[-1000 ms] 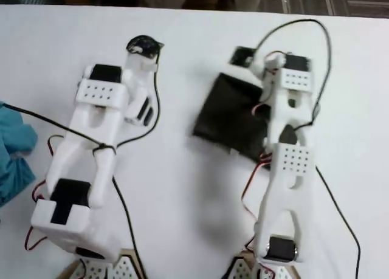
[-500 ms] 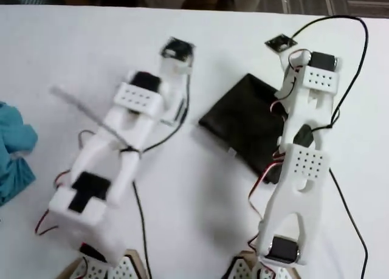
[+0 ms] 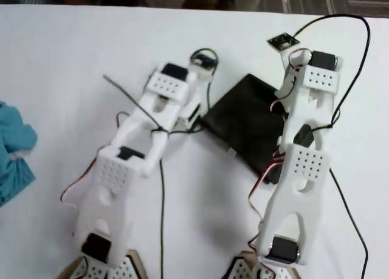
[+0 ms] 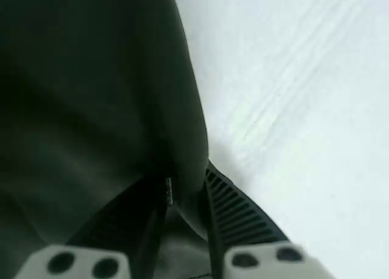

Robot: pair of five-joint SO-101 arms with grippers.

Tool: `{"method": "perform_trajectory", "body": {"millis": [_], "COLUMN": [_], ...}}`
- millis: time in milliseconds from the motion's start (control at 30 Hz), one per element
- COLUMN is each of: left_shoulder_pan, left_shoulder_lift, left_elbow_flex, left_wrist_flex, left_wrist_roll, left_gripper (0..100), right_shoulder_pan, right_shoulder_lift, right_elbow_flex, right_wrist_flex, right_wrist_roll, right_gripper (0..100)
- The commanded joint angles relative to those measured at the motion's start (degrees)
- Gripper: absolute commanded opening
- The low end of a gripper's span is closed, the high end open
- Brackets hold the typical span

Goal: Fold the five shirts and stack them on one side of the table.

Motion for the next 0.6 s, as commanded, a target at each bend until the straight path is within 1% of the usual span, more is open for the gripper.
{"method": "perform_trajectory", "body": {"millis": [0, 67, 100, 167, 233, 367, 433, 500, 567], "left_shoulder_pan": [0.97, 1.32, 1.41, 1.49, 1.14, 3.08, 4.57, 5.80, 7.03], "left_shoulder_lift": [2.02, 3.52, 4.40, 5.80, 7.56, 11.08, 12.40, 13.10, 12.84], "left_elbow_flex": [-12.44, -16.84, -18.86, -21.76, -23.69, -25.89, -25.80, -25.89, -25.89], "left_wrist_flex": [5.45, 7.38, 8.00, 8.00, 7.47, 7.21, 7.30, 7.91, 8.09], "left_wrist_roll": [-6.86, -8.88, -8.79, -6.33, 0.09, 19.16, 27.08, 30.24, 30.33], "left_gripper": [17, 17, 17, 17, 17, 17, 17, 17, 17], "right_shoulder_pan": [-0.22, -0.13, -0.13, -0.22, -0.40, -0.48, -0.48, -0.40, -0.22], "right_shoulder_lift": [-4.53, -4.53, -4.53, -4.53, -4.53, -4.53, -4.53, -4.53, -4.44], "right_elbow_flex": [-0.18, -0.18, -0.18, -0.18, -0.18, -0.18, -0.18, -0.18, -0.18], "right_wrist_flex": [0.92, 0.92, 0.92, 0.92, 0.92, 0.92, 0.92, 0.92, 0.92], "right_wrist_roll": [-0.26, -0.26, -0.26, -0.26, -0.26, -0.26, -0.26, -0.26, -0.26], "right_gripper": [2.1, 2.1, 2.1, 2.1, 2.1, 2.1, 2.1, 2.1, 2.1]}}
